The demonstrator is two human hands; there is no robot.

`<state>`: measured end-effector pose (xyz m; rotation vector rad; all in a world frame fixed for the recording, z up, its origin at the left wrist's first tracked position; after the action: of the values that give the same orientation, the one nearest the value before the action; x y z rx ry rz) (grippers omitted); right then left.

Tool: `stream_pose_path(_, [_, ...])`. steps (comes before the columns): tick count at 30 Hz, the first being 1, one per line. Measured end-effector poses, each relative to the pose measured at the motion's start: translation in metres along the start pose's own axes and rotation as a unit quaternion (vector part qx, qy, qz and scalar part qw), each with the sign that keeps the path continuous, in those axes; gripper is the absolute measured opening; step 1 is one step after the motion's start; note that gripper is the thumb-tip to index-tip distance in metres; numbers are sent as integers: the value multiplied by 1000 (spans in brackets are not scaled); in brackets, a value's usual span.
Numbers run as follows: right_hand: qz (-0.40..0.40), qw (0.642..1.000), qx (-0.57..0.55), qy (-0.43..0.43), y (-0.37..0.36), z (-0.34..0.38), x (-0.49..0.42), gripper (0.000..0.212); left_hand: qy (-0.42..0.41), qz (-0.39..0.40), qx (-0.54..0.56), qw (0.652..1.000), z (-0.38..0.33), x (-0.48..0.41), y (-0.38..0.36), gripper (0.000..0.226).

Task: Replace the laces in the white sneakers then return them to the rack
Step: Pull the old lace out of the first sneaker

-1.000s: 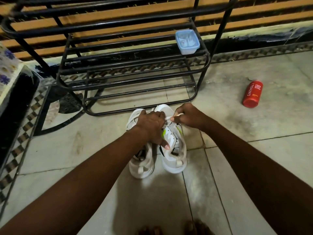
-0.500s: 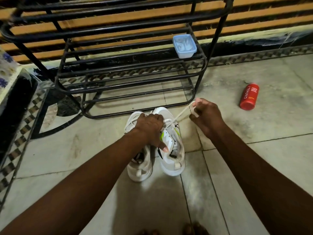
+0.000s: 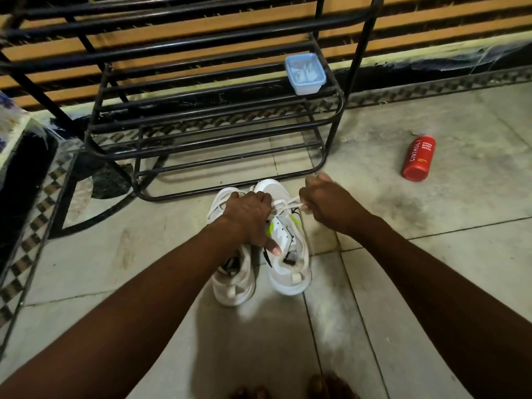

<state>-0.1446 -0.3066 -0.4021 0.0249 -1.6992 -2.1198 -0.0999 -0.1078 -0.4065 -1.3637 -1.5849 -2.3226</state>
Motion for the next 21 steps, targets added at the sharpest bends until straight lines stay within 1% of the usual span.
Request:
stream_pose_path(1, [-72, 997, -2, -14, 4, 3, 1, 5, 0, -1, 0, 1000, 0, 0, 0, 124])
stream_pose_path(2, [-153, 987, -30, -29, 9, 8, 3, 6, 0, -2, 0, 1000, 0, 0, 1, 123])
stream_pose_path(3, [-236, 967, -92, -39, 16, 12, 4, 7, 0, -2, 0, 1000, 0, 0, 2, 123])
stream_pose_path(4, [-298, 934, -188, -49, 22, 16, 3, 8, -1, -2, 1, 1000, 0, 1, 2, 123])
stream_pose_path(5, [-340, 878, -333, -39, 27, 16, 2, 11, -2, -2, 1, 1000, 1, 1, 3, 122])
stream_pose_path(6, [-356, 799, -483, -31, 32, 17, 0, 14, -3, -2, 0, 1000, 1, 1, 2, 122])
stream_pose_path(7, [-343, 720, -603, -21, 33, 18, -1, 17, -3, -3, 1, 1000, 1, 1, 2, 121])
stream_pose_path(8, [-317, 684, -657, -16, 30, 15, -1, 19, -3, -3, 1, 1000, 1, 1, 1, 122])
stream_pose_path(9, [-294, 709, -641, -13, 27, 11, 2, 20, -2, -2, 1, 1000, 1, 1, 1, 123])
stream_pose_path(10, [-272, 796, -540, -8, 22, 5, 5, 20, -2, -2, 2, 1000, 1, 1, 1, 125])
stream_pose_path(11, [-233, 885, -403, 5, 16, -1, 8, 18, -1, -1, 3, 1000, 1, 1, 0, 127])
stream_pose_path(12, [-177, 946, -271, 21, 7, -6, 9, 14, 0, -1, 3, 1000, 1, 1, 0, 129])
stream_pose_path(13, [-108, 976, -186, 30, 1, -7, 11, 6, 1, -2, 1, 1000, 1, 0, 0, 132])
stream_pose_path(14, [-44, 989, -135, 35, -4, -9, 12, 6, 3, -1, -3, 1000, 1, 0, 0, 134])
stream_pose_path(15, [12, 995, -89, 44, -8, -7, 11, 15, 7, 0, -7, 1000, 1, -1, 0, 137])
stream_pose_path(16, [49, 997, -34, 55, -10, -4, 9, 20, 12, 0, -13, 1000, 1, -2, -1, 140])
stream_pose_path(17, [50, 997, 4, 62, -8, 0, 7, 18, 17, 0, -19, 1000, 0, -2, -1, 142])
stream_pose_path(18, [18, 997, 12, 73, -4, 4, 5, 13, 21, -2, -24, 999, 0, -3, -1, 144])
stream_pose_path(19, [-34, 996, -15, 77, 4, 8, 5, 9, 24, -7, -27, 999, 0, -3, -1, 144])
stream_pose_path(20, [-105, 989, -71, 71, 14, 10, 5, 9, 24, -13, -30, 999, 0, -5, -1, 144])
stream_pose_path(21, [-174, 974, -136, 57, 25, 13, 5, 10, 23, -18, -31, 999, 0, -5, -2, 144])
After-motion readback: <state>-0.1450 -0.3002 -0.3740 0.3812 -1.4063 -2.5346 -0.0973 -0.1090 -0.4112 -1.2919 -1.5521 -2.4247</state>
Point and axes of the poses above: each hand's wrist, its own x-axis away from the middle knuckle, its own y-axis out of the back of the hand, z = x × y, the point moved 1 cm from there along -x, towards the middle knuckle, and after that the axes turned 15 degrees about z, right-handed, at the moved point
